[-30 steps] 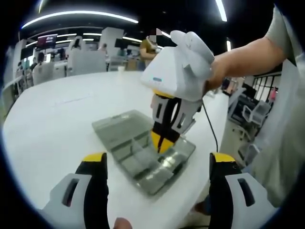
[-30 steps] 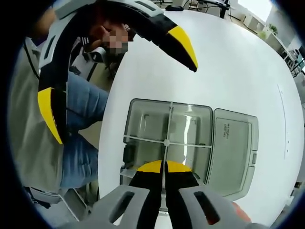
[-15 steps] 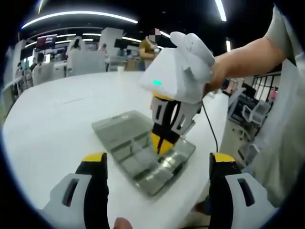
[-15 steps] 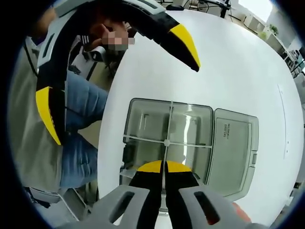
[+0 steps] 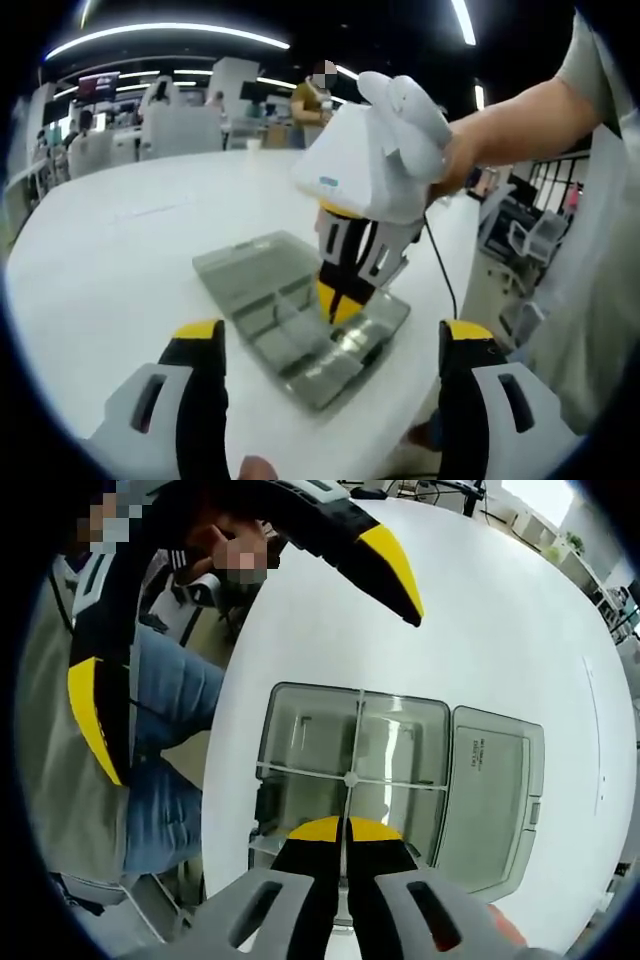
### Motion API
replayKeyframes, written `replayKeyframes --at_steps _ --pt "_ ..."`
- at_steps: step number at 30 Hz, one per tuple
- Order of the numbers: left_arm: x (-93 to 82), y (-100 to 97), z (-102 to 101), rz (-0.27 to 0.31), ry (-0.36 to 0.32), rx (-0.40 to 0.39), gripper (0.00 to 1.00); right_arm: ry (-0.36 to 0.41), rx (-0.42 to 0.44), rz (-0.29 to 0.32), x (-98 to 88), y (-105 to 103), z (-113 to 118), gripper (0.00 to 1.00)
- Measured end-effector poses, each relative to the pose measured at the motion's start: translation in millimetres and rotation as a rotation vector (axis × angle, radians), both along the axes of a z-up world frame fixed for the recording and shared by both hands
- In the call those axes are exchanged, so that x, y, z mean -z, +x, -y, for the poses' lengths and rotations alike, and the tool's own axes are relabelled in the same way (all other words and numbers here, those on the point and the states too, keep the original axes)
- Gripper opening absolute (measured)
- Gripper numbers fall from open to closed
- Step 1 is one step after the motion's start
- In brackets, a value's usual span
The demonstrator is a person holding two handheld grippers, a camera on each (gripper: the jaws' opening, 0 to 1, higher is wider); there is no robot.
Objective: Insert the divider into the dual guide fixture by aligning both edges with the guide slots and pushing it downward to the bottom, including one-sided entry, uneven engagement, binding, and posture correction.
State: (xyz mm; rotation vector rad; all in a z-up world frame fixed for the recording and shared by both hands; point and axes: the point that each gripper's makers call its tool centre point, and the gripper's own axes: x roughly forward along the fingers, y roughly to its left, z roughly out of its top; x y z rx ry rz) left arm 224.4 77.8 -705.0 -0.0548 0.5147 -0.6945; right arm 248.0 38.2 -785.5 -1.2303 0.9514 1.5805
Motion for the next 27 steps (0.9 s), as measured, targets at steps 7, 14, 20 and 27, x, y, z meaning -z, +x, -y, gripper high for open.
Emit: replayKeyframes --at_steps 7,14,20,27 --pt "1.2 -0.3 -0.7 -0.003 0.000 -0.002 0.86 -0.002 0.006 0.000 1.2 0.8 -0.3 0.00" --pt "2.5 0.1 -0.3 -0.005 -0.002 -0.002 0.86 -0.002 0.004 0.004 1.8 1.1 -0.3 0.00" --pt "2.3 -0.4 1.6 -0.007 -0.005 -0.001 0.86 -0.010 -0.002 0.008 2.8 1.2 -0.1 0.00" --pt "2.9 -1.6 2.7 -0.010 -0.006 0.002 0.86 -0.014 0.001 0.005 5.0 2.5 0.1 0.00"
